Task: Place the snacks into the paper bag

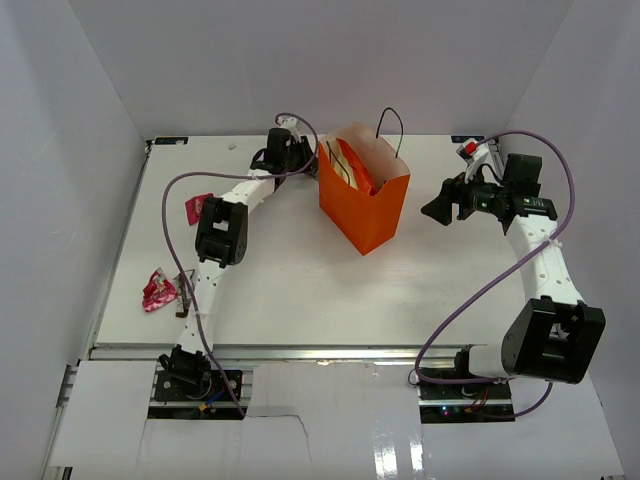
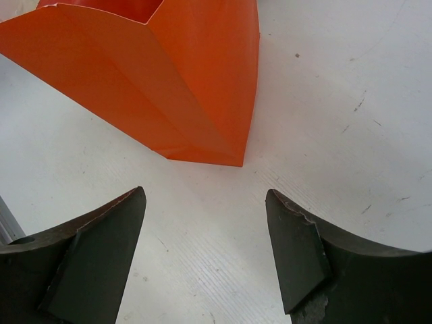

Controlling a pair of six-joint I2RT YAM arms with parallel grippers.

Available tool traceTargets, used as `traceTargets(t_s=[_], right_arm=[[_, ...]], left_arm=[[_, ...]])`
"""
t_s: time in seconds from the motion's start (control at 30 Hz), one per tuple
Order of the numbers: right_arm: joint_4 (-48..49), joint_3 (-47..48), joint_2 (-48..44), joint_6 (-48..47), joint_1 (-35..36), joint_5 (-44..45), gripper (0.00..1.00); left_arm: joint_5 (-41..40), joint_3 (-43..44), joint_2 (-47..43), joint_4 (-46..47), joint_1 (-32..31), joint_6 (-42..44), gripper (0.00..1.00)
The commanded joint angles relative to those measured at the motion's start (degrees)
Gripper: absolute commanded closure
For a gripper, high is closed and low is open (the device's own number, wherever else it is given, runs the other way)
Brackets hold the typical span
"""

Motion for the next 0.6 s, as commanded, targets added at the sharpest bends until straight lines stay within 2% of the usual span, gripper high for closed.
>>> traceTargets(t_s=[0.0, 0.17, 0.3, 0.47, 0.57], right_arm=[[-0.4, 2.1, -0.1, -0.7, -0.4, -0.7, 0.22], [-0.3, 2.2, -0.2, -0.6, -0.4, -1.2, 0.22], [-0.3, 2.5, -0.3, -0.6, -0.4, -1.8, 0.22], [-0.3, 2.6, -1.0, -0.3, -0.5, -2.3, 0.22], [-0.5, 2.4, -1.5, -0.2, -0.4, -2.5, 0.22]], left_arm=[[-3.6, 0.2, -0.5, -4.0, -0.6, 1.4, 0.58], [-4.0, -5.2, -3.5, -3.5, -1.0, 3.1, 0.65], [-2.4, -11.2, -6.9, -1.4, -1.2, 4.2, 0.74], [-1.4, -21.5, -11.6, 2.1, -1.1, 4.6, 0.93], [-1.8, -28.9, -16.1, 6.4, -1.0, 4.8, 1.00]])
